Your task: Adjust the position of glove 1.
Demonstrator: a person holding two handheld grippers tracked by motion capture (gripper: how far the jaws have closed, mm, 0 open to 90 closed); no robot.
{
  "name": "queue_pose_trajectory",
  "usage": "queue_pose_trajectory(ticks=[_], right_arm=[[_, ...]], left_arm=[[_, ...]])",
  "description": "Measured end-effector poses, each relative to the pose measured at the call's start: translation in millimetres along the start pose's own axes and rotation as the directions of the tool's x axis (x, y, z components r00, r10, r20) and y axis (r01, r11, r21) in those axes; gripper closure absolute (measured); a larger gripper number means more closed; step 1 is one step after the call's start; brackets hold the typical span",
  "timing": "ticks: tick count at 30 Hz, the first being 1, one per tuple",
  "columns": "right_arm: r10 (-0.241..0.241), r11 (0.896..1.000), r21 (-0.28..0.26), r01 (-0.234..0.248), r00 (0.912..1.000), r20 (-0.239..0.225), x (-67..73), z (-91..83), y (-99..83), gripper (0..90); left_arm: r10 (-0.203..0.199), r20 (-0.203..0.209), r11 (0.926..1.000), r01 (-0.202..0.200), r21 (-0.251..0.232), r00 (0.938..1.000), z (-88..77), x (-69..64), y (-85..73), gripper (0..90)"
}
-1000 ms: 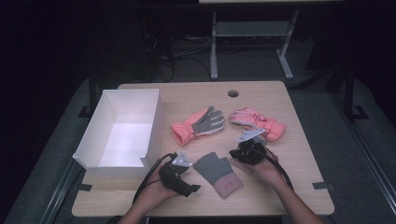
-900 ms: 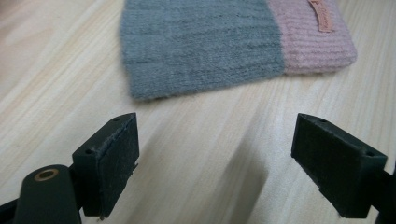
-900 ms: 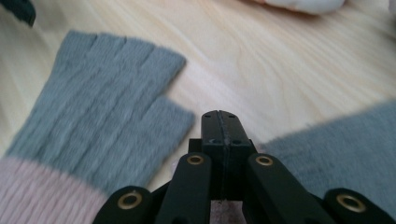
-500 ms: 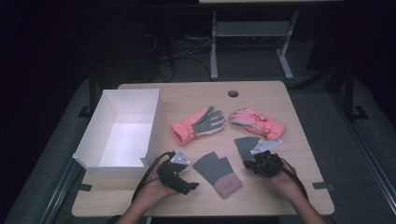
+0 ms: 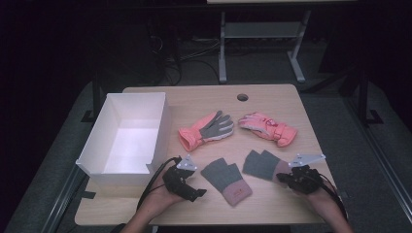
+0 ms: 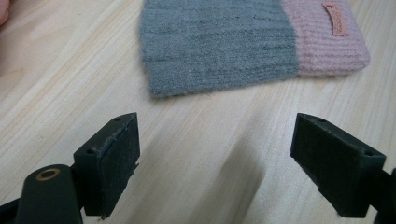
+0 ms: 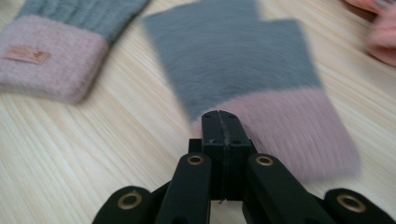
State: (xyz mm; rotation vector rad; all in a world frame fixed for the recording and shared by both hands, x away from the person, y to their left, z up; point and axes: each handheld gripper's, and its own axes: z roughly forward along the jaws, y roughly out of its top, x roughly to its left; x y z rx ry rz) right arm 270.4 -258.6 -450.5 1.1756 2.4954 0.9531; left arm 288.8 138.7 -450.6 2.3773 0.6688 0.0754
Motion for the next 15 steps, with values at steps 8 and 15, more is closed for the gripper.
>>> queue_pose_trajectory(ticks=[8, 15], right_arm=[[-0.034, 0.996, -0.078, 0.032, 0.9992, -0.022, -7.1, -11.8, 8.6, 88.1], [-0.089, 0.995, -0.045, 0.087, 0.9948, -0.049, -28.9, -2.1, 22.0, 74.0]], left_arm=[[-0.004, -0.005, 0.9999, 0.004, -0.009, 1.0, 0.3, -1.2, 0.4, 15.3], [-0.004, -0.011, 0.9999, 0.004, -0.016, 0.9999, -1.4, -0.7, 0.4, 15.3]])
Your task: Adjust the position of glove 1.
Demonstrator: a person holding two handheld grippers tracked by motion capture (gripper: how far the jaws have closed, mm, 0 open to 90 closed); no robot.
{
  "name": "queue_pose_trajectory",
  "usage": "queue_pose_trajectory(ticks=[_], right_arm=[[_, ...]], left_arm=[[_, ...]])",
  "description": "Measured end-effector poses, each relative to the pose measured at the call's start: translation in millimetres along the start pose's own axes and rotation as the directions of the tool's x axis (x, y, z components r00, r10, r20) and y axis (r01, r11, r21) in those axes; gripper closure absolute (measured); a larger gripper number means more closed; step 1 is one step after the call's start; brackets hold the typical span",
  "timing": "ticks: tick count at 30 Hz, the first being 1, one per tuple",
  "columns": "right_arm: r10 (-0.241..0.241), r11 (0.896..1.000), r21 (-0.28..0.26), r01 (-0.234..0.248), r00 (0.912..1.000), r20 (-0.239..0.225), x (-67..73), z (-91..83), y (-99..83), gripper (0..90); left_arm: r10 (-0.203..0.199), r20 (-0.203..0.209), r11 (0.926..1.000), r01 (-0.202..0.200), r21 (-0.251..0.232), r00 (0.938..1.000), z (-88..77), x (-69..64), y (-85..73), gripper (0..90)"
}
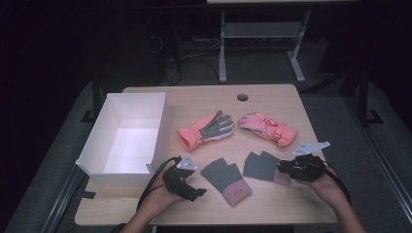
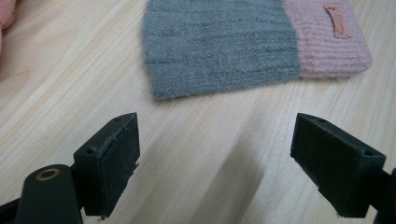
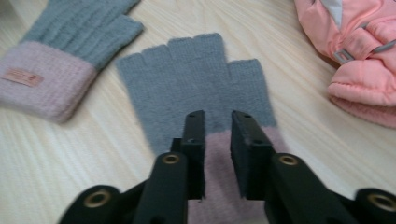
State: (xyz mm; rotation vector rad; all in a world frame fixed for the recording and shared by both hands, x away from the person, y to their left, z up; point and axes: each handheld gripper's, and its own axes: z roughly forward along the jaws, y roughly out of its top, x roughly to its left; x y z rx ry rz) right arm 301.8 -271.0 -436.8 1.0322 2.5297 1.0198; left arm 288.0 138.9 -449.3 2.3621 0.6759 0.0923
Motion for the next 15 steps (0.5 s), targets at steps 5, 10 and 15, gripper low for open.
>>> queue_pose_trajectory(ticks=[5, 10, 15], right_arm=[[0.017, 1.0, 0.02, -0.018, 0.999, 0.041, -7.5, -6.0, -13.6, 74.7], [0.077, 0.997, -0.015, -0.075, 0.9912, 0.108, -29.8, -8.7, -18.8, 89.6], [0.111, 0.993, 0.034, -0.114, 0.9896, 0.091, -43.3, 5.4, -25.2, 89.9]], left_arm=[[0.001, 0.001, 1.0, -0.001, 0.003, 1.0, -0.5, 0.4, -0.5, 15.3], [0.001, -0.001, 1.0, -0.001, 0.002, 1.0, -0.5, 0.0, -0.4, 15.3], [0.001, 0.0, 1.0, -0.001, 0.004, 1.0, 0.1, -0.3, -0.5, 15.4]])
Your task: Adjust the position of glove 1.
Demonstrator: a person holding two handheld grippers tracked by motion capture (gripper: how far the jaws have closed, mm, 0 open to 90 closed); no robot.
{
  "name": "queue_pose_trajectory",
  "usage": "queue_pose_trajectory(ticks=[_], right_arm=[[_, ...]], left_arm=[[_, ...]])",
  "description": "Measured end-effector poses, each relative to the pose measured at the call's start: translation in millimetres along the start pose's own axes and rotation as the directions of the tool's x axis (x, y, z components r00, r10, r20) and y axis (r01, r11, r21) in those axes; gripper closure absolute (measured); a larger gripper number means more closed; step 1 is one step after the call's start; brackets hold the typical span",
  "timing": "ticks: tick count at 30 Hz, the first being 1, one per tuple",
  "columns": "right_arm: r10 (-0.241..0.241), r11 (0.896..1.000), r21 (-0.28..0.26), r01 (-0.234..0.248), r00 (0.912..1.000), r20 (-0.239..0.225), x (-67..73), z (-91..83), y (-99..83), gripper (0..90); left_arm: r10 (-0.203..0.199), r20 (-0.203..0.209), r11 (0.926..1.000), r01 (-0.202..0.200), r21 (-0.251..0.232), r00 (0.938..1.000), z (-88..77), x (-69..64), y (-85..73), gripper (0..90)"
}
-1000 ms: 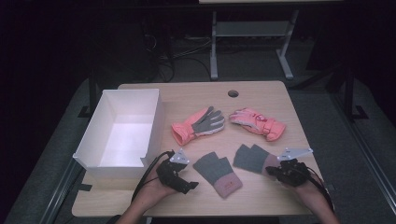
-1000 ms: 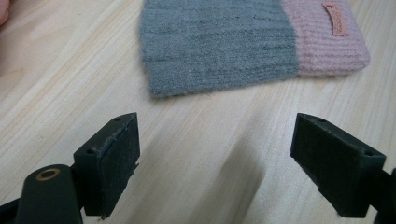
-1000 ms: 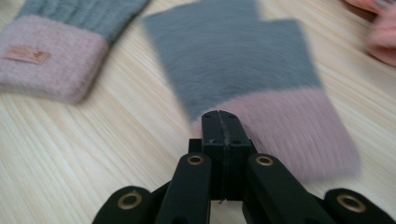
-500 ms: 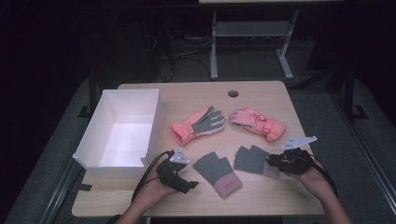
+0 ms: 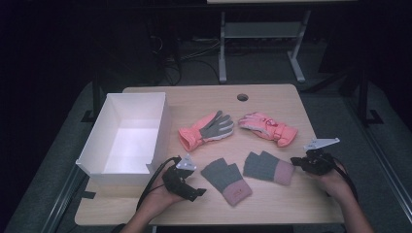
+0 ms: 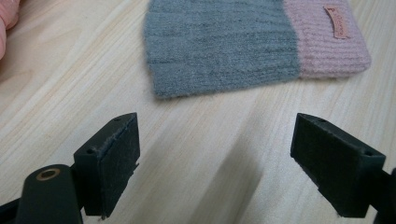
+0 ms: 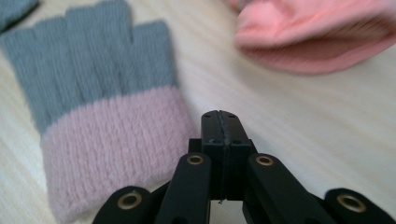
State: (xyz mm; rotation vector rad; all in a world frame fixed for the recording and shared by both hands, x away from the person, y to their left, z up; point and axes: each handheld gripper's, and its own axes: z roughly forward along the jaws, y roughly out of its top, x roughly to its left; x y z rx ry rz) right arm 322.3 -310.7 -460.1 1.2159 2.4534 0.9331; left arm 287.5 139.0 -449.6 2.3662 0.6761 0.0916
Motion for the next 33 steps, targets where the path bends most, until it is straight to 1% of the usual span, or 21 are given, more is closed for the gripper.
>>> queue_pose_trajectory(ticks=[3, 7, 8, 9, 10, 11, 12, 13, 14, 15, 16, 18, 19, 22, 25, 27, 28, 30, 31, 32, 33], right_arm=[[-0.014, 1.0, 0.016, 0.014, 0.9991, -0.039, 6.6, -2.8, -3.3, 89.9], [-0.041, 0.999, 0.024, 0.043, 0.9953, -0.087, 24.0, -9.1, -8.1, 89.9], [-0.041, 0.999, 0.024, 0.043, 0.9953, -0.087, 24.0, -9.1, -8.1, 89.9], [-0.055, 0.998, 0.025, 0.058, 0.9932, -0.102, 27.8, -10.2, -9.1, 89.9], [-0.054, 0.998, 0.038, 0.057, 0.9943, -0.092, 36.3, -11.4, -9.2, 89.5], [-0.042, 0.998, 0.037, 0.045, 0.9962, -0.077, 38.1, -12.4, -8.1, 88.4], [-0.042, 0.998, 0.037, 0.045, 0.9962, -0.077, 38.1, -12.4, -8.1, 88.4], [-0.013, 1.0, -0.006, 0.013, 0.9968, -0.079, 41.3, -17.0, -2.9, 85.0], [0.004, 1.0, -0.025, -0.006, 0.9967, -0.082, 45.1, -17.7, 0.9, 83.5], [0.004, 1.0, -0.025, -0.006, 0.9967, -0.082, 45.1, -17.7, 0.9, 83.5], [0.012, 0.999, -0.035, -0.015, 0.9964, -0.084, 55.9, -13.4, 10.2, 78.1], [0.005, 0.999, -0.033, -0.008, 0.9964, -0.085, 58.7, -10.7, 13.5, 77.0], [0.004, 1.0, -0.025, -0.006, 0.996, -0.089, 66.0, -1.3, 21.5, 73.6], [0.014, 1.0, -0.02, -0.015, 0.9959, -0.09, 68.9, 5.2, 26.6, 71.8], [0.025, 1.0, 0.013, -0.024, 0.9953, -0.094, 73.4, 18.7, 31.9, 67.0], [0.029, 0.999, 0.02, -0.027, 0.9955, -0.09, 74.0, 22.0, 32.2, 67.1], [0.025, 0.999, 0.037, -0.022, 0.9963, -0.082, 74.8, 25.9, 32.0, 67.3], [0.005, 0.999, 0.042, -0.002, 0.9983, -0.058, 76.7, 31.1, 32.0, 73.1], [0.005, 0.999, 0.042, -0.002, 0.9983, -0.058, 76.7, 31.1, 32.0, 73.1], [0.003, 0.999, 0.046, -0.001, 0.9994, -0.035, 80.7, 33.6, 34.4, 79.3], [-0.016, 0.999, 0.048, 0.017, 0.9996, -0.022, 82.3, 34.7, 36.2, 81.8]], left_arm=[[0.002, -0.001, 1.0, -0.002, 0.004, 1.0, -0.4, 0.3, -0.4, 15.3], [0.0, 0.0, 1.0, 0.0, 0.001, 1.0, -1.4, 0.1, -0.4, 15.3], [0.0, 0.0, 1.0, 0.0, 0.001, 1.0, -1.4, 0.1, -0.4, 15.3], [0.004, 0.002, 1.0, -0.004, 0.004, 1.0, -1.1, -0.2, -0.3, 15.3], [0.008, 0.001, 1.0, -0.008, 0.002, 1.0, -1.0, -1.0, -0.1, 15.3], [0.009, 0.002, 1.0, -0.009, 0.0, 1.0, -1.0, -1.5, 0.1, 15.3], [0.009, 0.002, 1.0, -0.009, 0.0, 1.0, -1.0, -1.5, 0.1, 15.3], [0.012, 0.0, 0.9999, -0.012, -0.001, 0.9999, -0.8, -2.2, 0.3, 15.3], [0.012, 0.002, 0.9999, -0.012, -0.002, 0.9999, -0.1, -2.1, 0.3, 15.3], [0.012, 0.002, 0.9999, -0.012, -0.002, 0.9999, -0.1, -2.1, 0.3, 15.3], [0.01, 0.004, 1.0, -0.01, 0.0, 0.9999, 0.6, -2.2, 0.4, 15.3], [0.009, 0.005, 1.0, -0.009, -0.002, 0.9999, 1.2, -2.6, 0.6, 15.3], [0.013, 0.005, 0.9999, -0.013, 0.0, 0.9999, 0.9, -3.3, 1.0, 15.3], [0.009, 0.005, 1.0, -0.009, -0.003, 0.9999, 0.9, -4.1, 0.7, 15.3], [0.013, 0.006, 0.9999, -0.013, 0.002, 0.9999, 0.9, -3.7, 0.5, 15.3], [0.013, 0.005, 0.9999, -0.013, 0.002, 0.9999, 0.9, -3.7, 0.6, 15.4], [0.013, 0.006, 0.9999, -0.013, 0.0, 0.9999, 1.2, -3.7, 0.8, 15.4], [0.012, 0.005, 0.9999, -0.012, 0.001, 0.9999, 2.2, -3.8, 0.8, 15.3], [0.013, 0.006, 0.9999, -0.013, 0.004, 0.9999, 2.6, -3.9, 0.8, 15.3], [0.011, 0.01, 0.9999, -0.011, 0.007, 0.9999, 3.1, -4.4, 1.1, 15.3], [0.011, 0.01, 0.9999, -0.011, 0.007, 0.9999, 3.1, -4.4, 1.1, 15.3]])
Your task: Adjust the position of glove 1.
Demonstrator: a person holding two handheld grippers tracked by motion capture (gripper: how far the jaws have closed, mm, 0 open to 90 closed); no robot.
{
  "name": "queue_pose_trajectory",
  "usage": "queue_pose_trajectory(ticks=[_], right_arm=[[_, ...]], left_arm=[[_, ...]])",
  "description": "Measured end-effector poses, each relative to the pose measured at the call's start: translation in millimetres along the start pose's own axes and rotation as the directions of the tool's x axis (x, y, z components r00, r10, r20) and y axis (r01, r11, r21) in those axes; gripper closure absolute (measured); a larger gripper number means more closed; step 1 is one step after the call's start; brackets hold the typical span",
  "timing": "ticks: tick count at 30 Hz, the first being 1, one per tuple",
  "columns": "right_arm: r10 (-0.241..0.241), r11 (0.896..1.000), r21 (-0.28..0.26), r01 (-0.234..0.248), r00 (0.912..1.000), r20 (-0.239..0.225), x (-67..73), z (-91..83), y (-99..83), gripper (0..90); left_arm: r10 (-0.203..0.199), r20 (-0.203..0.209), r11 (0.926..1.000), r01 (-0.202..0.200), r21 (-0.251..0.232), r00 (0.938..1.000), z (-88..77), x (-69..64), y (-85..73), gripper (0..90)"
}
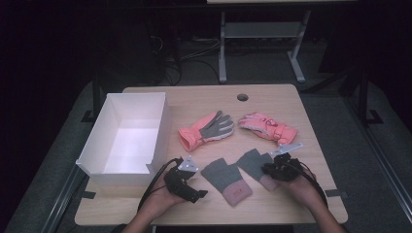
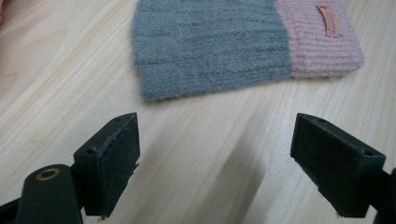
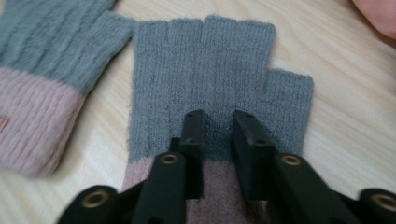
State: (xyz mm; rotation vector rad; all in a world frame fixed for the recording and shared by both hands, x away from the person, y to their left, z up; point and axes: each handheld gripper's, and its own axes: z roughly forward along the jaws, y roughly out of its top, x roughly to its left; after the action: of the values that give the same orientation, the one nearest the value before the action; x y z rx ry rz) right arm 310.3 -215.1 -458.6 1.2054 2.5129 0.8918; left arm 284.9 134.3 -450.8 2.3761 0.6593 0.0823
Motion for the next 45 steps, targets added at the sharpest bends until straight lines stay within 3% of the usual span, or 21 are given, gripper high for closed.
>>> queue_pose_trajectory(ticks=[4, 11, 21, 32, 33, 38, 45], right_arm=[[-0.03, 0.999, 0.012, 0.029, 0.9987, 0.041, 5.6, 0.8, 3.2, 86.0], [0.038, 0.998, -0.039, -0.039, 0.9992, -0.013, -3.0, -9.8, 1.2, 86.6], [0.048, 0.992, -0.114, -0.055, 0.9968, -0.064, 2.1, -24.1, 9.2, 86.6], [0.035, 0.987, -0.151, -0.052, 0.9931, -0.112, 30.4, -26.9, 28.7, 86.6], [0.029, 0.989, -0.143, -0.048, 0.9912, -0.129, 40.9, -23.7, 33.3, 86.6], [0.016, 0.992, -0.124, -0.034, 0.9894, -0.144, 59.9, -17.8, 39.2, 86.6], [0.031, 0.994, -0.096, -0.045, 0.9889, -0.145, 75.7, -5.2, 44.7, 86.6]], left_arm=[[0.0, -0.004, 1.0, 0.0, -0.004, 1.0, -0.2, -0.6, -0.8, 15.3], [0.001, -0.005, 1.0, -0.001, -0.007, 1.0, -0.9, 3.0, -0.8, 15.3], [-0.011, -0.011, 0.9999, 0.011, -0.007, 0.9999, -1.2, 4.4, -0.5, 15.3], [-0.013, -0.015, 0.9997, 0.013, -0.02, 0.9998, -2.2, 3.6, -0.9, 15.3], [-0.016, -0.014, 0.9996, 0.016, -0.023, 0.9998, -2.6, 3.8, -0.9, 15.3], [-0.03, -0.015, 0.999, 0.029, -0.035, 0.9994, -2.8, 3.1, -1.1, 15.3], [-0.022, -0.013, 0.9994, 0.022, -0.028, 0.9997, -3.2, 2.7, -0.8, 15.3]])
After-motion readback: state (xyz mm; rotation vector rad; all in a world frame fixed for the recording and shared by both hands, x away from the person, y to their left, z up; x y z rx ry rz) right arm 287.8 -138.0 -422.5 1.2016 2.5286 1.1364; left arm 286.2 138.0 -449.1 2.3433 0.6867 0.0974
